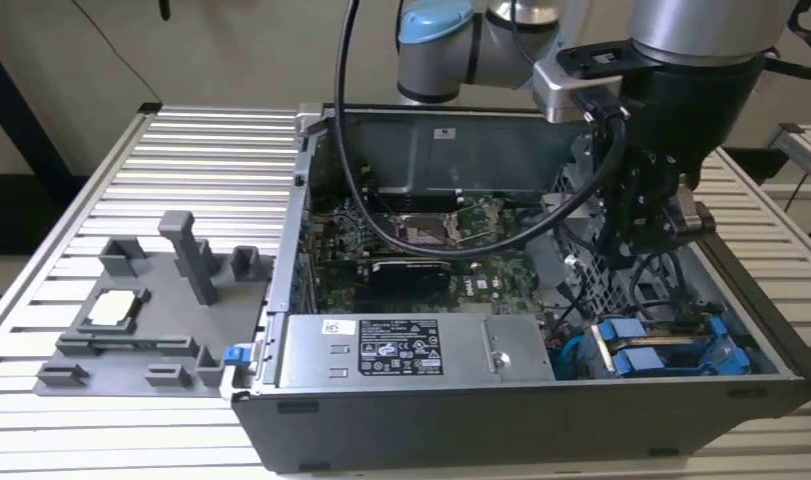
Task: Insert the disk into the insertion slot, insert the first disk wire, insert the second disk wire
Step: 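Insert the second disk wire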
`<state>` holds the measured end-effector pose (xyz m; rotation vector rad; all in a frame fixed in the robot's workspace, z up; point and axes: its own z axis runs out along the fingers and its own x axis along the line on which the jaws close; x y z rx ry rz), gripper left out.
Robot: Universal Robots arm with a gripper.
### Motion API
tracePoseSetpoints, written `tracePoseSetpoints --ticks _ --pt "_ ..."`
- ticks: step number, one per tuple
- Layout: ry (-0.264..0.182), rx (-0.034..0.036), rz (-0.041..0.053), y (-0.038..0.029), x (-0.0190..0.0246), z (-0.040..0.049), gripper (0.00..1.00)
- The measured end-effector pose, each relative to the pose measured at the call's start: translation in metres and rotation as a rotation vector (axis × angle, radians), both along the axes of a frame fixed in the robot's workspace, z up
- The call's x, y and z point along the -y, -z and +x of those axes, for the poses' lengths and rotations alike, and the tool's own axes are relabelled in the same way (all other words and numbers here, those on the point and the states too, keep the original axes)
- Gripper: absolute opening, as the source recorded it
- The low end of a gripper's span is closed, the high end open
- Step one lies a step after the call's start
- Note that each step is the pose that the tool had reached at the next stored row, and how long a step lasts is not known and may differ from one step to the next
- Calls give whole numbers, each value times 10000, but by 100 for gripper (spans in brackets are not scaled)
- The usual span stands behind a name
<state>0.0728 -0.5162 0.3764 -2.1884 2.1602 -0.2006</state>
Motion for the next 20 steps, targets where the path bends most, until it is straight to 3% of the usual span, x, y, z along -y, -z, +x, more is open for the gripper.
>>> tracePoseSetpoints --ticks 10,17,20 --pt "-437 236 -45 39 -18 -58 27" --pt "-692 364 -62 54 -28 -110 27" --pt "-741 487 -74 63 -30 -114 27"
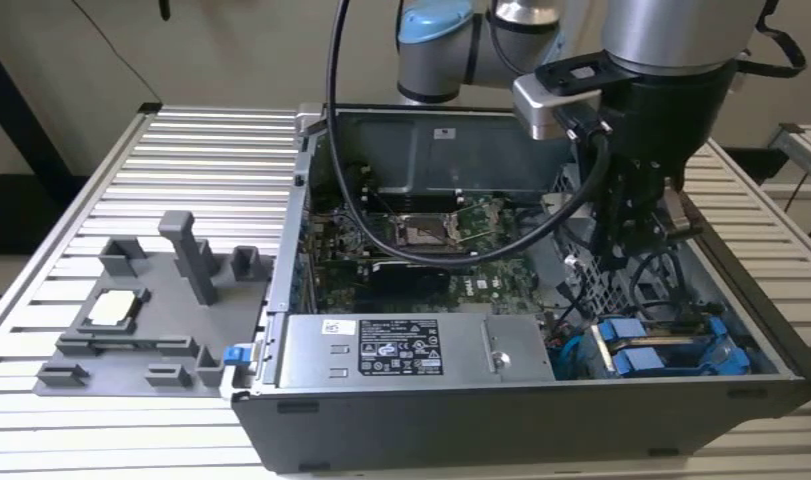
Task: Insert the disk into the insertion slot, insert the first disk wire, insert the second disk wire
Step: 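Insert the second disk wire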
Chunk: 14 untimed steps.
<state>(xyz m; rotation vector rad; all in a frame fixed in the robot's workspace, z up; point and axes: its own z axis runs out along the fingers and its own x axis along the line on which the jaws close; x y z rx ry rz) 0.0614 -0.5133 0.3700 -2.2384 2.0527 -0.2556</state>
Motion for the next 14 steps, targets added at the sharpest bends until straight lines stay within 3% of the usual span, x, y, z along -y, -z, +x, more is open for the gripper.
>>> tracePoseSetpoints --ticks 3,11,12,14 --pt "-10 63 1 14 0 -4 27" --pt "-9 65 1 17 1 -8 25" --pt "-9 65 1 17 1 -8 18" --pt "-9 65 0 17 1 -8 18"
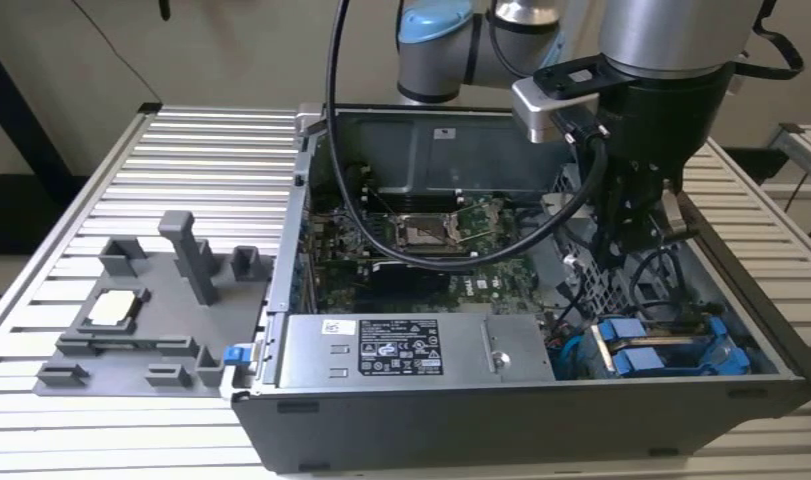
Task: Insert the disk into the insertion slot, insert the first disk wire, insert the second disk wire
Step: 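Insert the second disk wire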
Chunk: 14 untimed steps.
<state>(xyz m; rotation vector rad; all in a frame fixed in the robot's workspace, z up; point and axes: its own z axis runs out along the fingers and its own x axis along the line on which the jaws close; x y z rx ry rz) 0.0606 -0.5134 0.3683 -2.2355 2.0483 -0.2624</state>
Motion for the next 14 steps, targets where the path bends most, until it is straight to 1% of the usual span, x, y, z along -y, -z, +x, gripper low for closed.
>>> tracePoseSetpoints --ticks 5,11,12,14 --pt "0 0 0 0 0 0 16" --pt "0 1 1 2 4 -1 16" --pt "1 0 1 2 13 0 16" --pt "0 -11 -2 1 49 9 16"
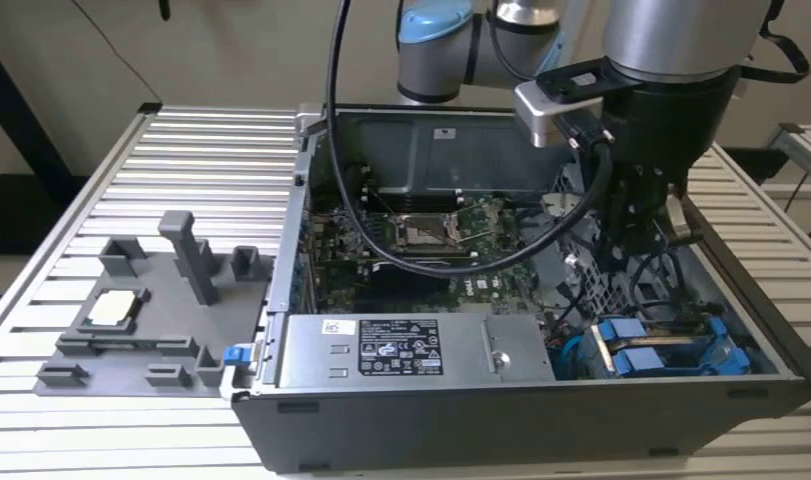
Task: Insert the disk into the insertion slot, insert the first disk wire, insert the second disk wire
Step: 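Insert the second disk wire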
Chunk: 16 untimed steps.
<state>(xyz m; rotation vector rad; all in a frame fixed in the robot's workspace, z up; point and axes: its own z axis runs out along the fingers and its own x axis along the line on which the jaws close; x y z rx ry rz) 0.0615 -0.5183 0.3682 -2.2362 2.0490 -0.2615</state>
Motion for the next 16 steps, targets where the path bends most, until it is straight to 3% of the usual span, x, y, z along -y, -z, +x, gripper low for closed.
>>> tracePoseSetpoints --ticks 7,16 --pt "0 -81 1 6 186 75 16" --pt "0 -207 1 17 367 269 16"
